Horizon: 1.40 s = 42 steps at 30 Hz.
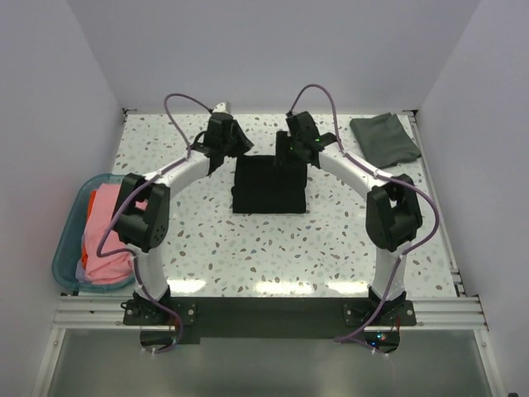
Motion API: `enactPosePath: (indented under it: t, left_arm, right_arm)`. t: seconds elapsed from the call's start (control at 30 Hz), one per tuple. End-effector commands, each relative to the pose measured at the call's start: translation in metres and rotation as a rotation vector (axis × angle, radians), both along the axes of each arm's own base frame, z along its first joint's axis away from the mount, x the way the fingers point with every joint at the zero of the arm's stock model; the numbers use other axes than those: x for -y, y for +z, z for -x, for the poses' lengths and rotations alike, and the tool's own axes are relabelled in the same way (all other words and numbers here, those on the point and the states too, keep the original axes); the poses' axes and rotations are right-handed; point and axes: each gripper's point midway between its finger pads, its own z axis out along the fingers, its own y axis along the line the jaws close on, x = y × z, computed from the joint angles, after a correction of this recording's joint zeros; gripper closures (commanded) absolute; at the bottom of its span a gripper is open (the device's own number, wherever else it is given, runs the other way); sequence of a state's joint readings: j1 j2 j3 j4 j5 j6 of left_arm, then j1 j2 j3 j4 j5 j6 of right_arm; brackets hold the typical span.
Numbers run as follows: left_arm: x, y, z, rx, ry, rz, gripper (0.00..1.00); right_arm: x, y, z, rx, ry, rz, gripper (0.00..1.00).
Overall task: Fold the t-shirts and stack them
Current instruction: Fold the tshirt
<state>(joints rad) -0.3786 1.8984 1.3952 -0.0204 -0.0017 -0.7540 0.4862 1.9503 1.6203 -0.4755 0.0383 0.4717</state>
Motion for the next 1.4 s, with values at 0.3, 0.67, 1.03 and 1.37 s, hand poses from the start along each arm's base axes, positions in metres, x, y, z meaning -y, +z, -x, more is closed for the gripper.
enactPosePath:
  t: [0.3, 0.67, 1.03, 1.37]
  left_arm:
    - [-0.016, -0.089, -0.051, -0.090, 0.115, -0.053, 0.81]
    - [-0.016, -0.095, -0.057, -0.131, 0.098, -0.062, 0.76]
    - [-0.011, 0.038, -0.046, 0.086, 0.003, -0.127, 0.62]
    - [0.067, 0.003, 0.042, 0.004, -0.202, -0.182, 0.69]
  right_arm:
    - [0.029, -0.103, 0.008, -0.176, -0.079, 0.019, 0.73]
    - [0.038, -0.092, 0.027, -0.199, -0.035, -0.111, 0.69]
    - [0.067, -0.006, 0.000, -0.047, -0.057, -0.156, 0.30]
    - [0.099, -0.048, -0.002, -0.113, -0.133, -0.047, 0.29]
